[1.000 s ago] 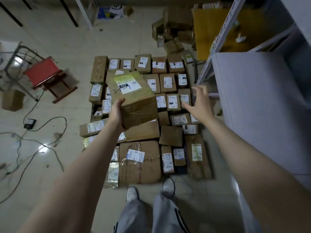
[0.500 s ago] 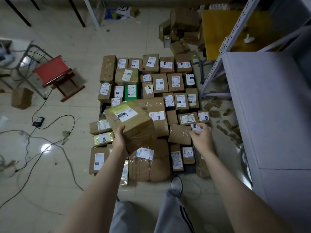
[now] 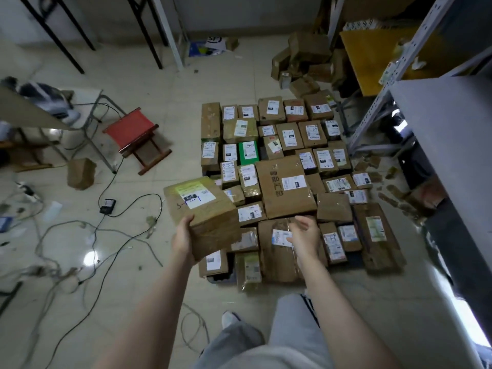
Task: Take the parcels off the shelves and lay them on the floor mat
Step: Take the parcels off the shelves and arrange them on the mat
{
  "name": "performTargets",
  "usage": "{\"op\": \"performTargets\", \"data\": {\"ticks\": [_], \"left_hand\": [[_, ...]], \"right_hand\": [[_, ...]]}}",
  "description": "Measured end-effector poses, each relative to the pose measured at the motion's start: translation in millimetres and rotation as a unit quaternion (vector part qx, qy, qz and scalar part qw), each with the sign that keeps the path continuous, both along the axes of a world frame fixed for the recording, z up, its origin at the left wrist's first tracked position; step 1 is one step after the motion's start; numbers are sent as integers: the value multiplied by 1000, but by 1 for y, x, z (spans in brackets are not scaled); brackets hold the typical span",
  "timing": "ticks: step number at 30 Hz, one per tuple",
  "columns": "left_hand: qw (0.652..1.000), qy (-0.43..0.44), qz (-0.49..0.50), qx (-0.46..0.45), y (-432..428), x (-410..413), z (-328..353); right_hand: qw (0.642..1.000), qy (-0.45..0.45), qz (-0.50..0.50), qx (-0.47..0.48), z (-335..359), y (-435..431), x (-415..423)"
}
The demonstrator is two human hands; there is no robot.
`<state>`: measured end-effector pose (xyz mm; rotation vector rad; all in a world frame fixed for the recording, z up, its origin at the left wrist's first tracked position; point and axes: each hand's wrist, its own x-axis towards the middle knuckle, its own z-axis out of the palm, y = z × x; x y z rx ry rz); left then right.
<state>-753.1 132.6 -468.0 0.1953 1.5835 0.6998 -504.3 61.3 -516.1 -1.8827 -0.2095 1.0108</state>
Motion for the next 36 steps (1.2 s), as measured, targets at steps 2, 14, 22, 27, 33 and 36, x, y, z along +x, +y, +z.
{"op": "performTargets", "data": {"ticks": [2, 14, 22, 27, 33, 36], "left_hand": [[1000, 2, 24, 3, 2, -25, 8], [990, -18, 136, -9, 25, -76, 25], [987, -20, 161, -21, 91, -101, 22], [995, -51, 82, -11, 162, -126, 12], [996, -73, -55, 7, 271, -205, 0], [989, -87, -122, 20, 323, -256, -1]], "right_hand": [[1000, 9, -4, 11, 6, 4, -20], [999, -9, 39, 28, 47, 68, -21], [1000, 6, -5, 7, 42, 105, -38], [998, 14, -64, 16, 38, 156, -80], [988, 38, -145, 22, 28, 237, -189], [984, 65, -166, 24, 30, 279, -249]]}}
